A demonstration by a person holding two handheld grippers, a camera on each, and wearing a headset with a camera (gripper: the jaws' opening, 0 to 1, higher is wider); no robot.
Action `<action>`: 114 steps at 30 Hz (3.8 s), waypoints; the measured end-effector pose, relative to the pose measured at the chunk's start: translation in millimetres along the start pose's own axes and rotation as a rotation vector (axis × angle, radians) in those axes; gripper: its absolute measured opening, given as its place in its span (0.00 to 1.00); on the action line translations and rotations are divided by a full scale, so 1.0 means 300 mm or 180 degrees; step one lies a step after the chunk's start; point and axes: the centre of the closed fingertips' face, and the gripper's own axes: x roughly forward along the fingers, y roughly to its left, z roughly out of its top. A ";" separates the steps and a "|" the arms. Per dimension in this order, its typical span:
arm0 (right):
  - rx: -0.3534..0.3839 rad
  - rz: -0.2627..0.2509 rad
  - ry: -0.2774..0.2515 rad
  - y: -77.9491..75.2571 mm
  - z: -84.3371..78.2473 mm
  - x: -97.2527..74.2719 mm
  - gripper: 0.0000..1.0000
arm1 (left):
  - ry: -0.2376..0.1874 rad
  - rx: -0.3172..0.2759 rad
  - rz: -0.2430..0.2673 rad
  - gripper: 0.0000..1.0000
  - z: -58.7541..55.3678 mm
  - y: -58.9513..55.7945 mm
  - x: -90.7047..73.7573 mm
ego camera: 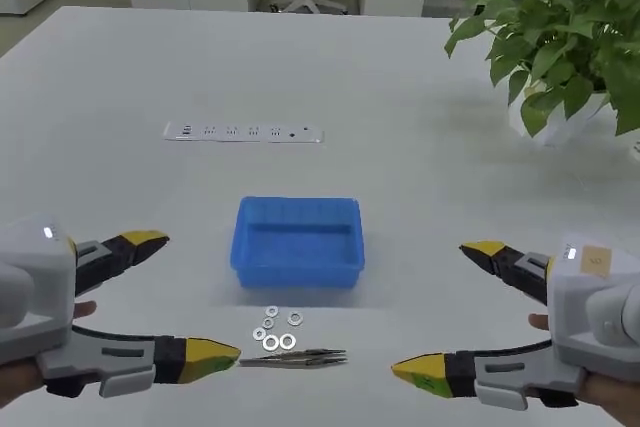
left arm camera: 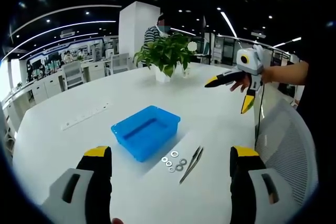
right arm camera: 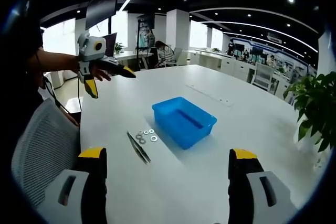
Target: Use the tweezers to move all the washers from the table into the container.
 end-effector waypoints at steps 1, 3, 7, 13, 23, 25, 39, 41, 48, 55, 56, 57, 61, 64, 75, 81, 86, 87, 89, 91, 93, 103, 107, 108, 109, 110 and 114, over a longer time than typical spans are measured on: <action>0.0000 0.0002 0.0002 0.000 0.000 0.000 0.97 | 0.0000 0.0007 0.0000 0.99 0.000 0.000 0.000; -0.0010 0.0011 -0.0001 0.001 0.000 0.000 0.97 | 0.0000 0.0009 -0.0006 0.99 0.001 -0.001 0.001; -0.0011 0.0012 0.0002 0.001 0.000 0.000 0.97 | 0.0007 0.0016 -0.0022 0.99 0.000 -0.006 0.002; -0.0026 0.0023 0.0016 0.001 -0.002 0.001 0.97 | 0.0021 0.0035 -0.0037 0.99 -0.001 -0.009 0.002; -0.0192 0.0198 0.0070 0.028 -0.003 0.013 0.90 | 0.0132 0.0152 -0.0167 0.92 -0.020 -0.026 0.009; -0.0227 0.0231 0.0076 0.030 -0.002 0.016 0.87 | 0.0161 0.0183 -0.0203 0.89 -0.026 -0.030 0.011; -0.0479 0.0561 0.0214 0.071 -0.025 0.056 0.72 | 0.0423 0.0377 -0.0427 0.74 -0.084 -0.049 0.044; -0.0505 0.0600 0.0244 0.074 -0.032 0.066 0.72 | 0.0463 0.0393 -0.0479 0.70 -0.095 -0.056 0.047; -0.0642 0.0743 0.0328 0.087 -0.048 0.096 0.66 | 0.0614 0.0482 -0.0639 0.59 -0.140 -0.074 0.066; -0.0755 0.0888 0.0401 0.100 -0.063 0.127 0.59 | 0.0738 0.0532 -0.0758 0.53 -0.180 -0.082 0.089; -0.0781 0.0914 0.0413 0.103 -0.066 0.133 0.59 | 0.0770 0.0546 -0.0781 0.51 -0.188 -0.084 0.093; -0.0797 0.0929 0.0421 0.105 -0.068 0.136 0.58 | 0.0795 0.0564 -0.0800 0.50 -0.196 -0.083 0.096; -0.0877 0.1039 0.0484 0.119 -0.084 0.154 0.52 | 0.0898 0.0677 -0.0849 0.47 -0.219 -0.088 0.113; -0.0959 0.1113 0.0535 0.129 -0.097 0.169 0.48 | 0.0953 0.0710 -0.0882 0.42 -0.233 -0.090 0.125; -0.1219 0.1334 0.0682 0.163 -0.141 0.237 0.33 | 0.1172 0.0880 -0.1049 0.29 -0.292 -0.100 0.162; -0.1340 0.1437 0.0785 0.181 -0.168 0.273 0.27 | 0.1262 0.0920 -0.1117 0.26 -0.321 -0.105 0.182; -0.1376 0.1471 0.0838 0.194 -0.183 0.306 0.24 | 0.1337 0.0947 -0.1122 0.21 -0.345 -0.093 0.199; -0.1371 0.1471 0.0842 0.197 -0.186 0.315 0.24 | 0.1346 0.0948 -0.1120 0.19 -0.347 -0.092 0.202; -0.1349 0.1490 0.0856 0.203 -0.192 0.327 0.23 | 0.1356 0.0960 -0.1121 0.18 -0.353 -0.088 0.210; -0.1348 0.1503 0.0883 0.206 -0.202 0.342 0.22 | 0.1367 0.0953 -0.1137 0.17 -0.357 -0.086 0.219; -0.1343 0.1512 0.0906 0.207 -0.208 0.351 0.21 | 0.1392 0.0960 -0.1150 0.16 -0.363 -0.086 0.226; -0.1326 0.1592 0.1013 0.218 -0.245 0.382 0.16 | 0.1468 0.0977 -0.1228 0.11 -0.386 -0.088 0.248; -0.1343 0.1600 0.1036 0.224 -0.252 0.386 0.14 | 0.1505 0.0997 -0.1216 0.10 -0.395 -0.085 0.252; -0.1365 0.1602 0.1047 0.225 -0.255 0.387 0.14 | 0.1486 0.1005 -0.1210 0.09 -0.392 -0.084 0.255; -0.1385 0.1621 0.1033 0.229 -0.254 0.388 0.13 | 0.1495 0.0990 -0.1204 0.09 -0.392 -0.085 0.255; -0.1385 0.1614 0.1049 0.230 -0.256 0.387 0.12 | 0.1498 0.0997 -0.1200 0.08 -0.392 -0.085 0.255; -0.1392 0.1619 0.1044 0.232 -0.253 0.385 0.11 | 0.1499 0.1021 -0.1207 0.07 -0.391 -0.088 0.255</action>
